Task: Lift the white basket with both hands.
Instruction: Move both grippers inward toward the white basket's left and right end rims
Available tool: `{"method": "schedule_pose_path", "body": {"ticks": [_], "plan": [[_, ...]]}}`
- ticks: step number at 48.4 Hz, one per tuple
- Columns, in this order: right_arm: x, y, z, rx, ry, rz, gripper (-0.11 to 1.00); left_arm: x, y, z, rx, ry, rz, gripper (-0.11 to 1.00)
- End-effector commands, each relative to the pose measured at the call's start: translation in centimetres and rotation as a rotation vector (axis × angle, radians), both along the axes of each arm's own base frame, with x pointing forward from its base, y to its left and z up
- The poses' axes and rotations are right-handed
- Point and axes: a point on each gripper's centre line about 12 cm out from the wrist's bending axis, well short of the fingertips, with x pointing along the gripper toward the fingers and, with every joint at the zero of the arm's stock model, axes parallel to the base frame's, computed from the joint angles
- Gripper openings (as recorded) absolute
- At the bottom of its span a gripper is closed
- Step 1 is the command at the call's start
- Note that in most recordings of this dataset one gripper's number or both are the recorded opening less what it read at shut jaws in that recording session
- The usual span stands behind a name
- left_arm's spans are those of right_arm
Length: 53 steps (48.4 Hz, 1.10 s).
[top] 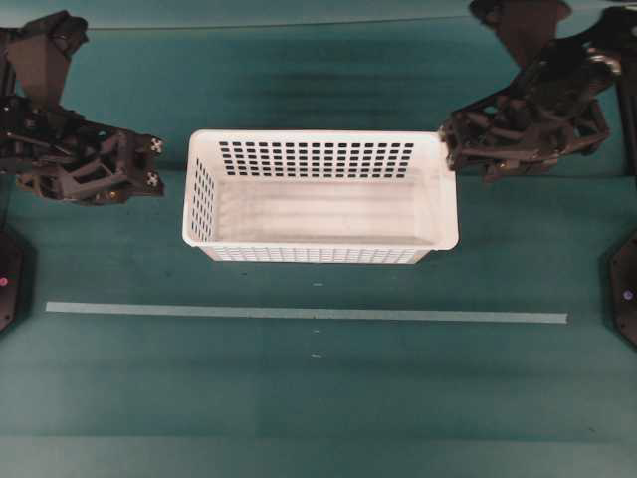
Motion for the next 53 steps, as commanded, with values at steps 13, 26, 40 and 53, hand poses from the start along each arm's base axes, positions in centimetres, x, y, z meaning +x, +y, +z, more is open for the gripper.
{"method": "schedule_pose_path", "body": {"ticks": [13,26,40,53], "plan": [[1.0,-0.4,0.0,-0.035,-0.063,-0.002,0.04,0.6,0.3,0.8,0.010,-0.020,0.001,-0.06],[1.7,-0.7,-0.4,-0.051,-0.097,-0.019,0.24,1.0,0.4,0.8,0.028,-0.054,-0.011,-0.06],[1.5,-0.7,-1.4,-0.038,-0.076,-0.070,0.85,1.1,0.3,0.8,0.040,-0.078,-0.020,0.04],[1.5,-0.8,-2.2,-0.039,-0.090,-0.115,0.95,1.6,0.4,0.0,0.024,-0.052,-0.009,0.74]]}}
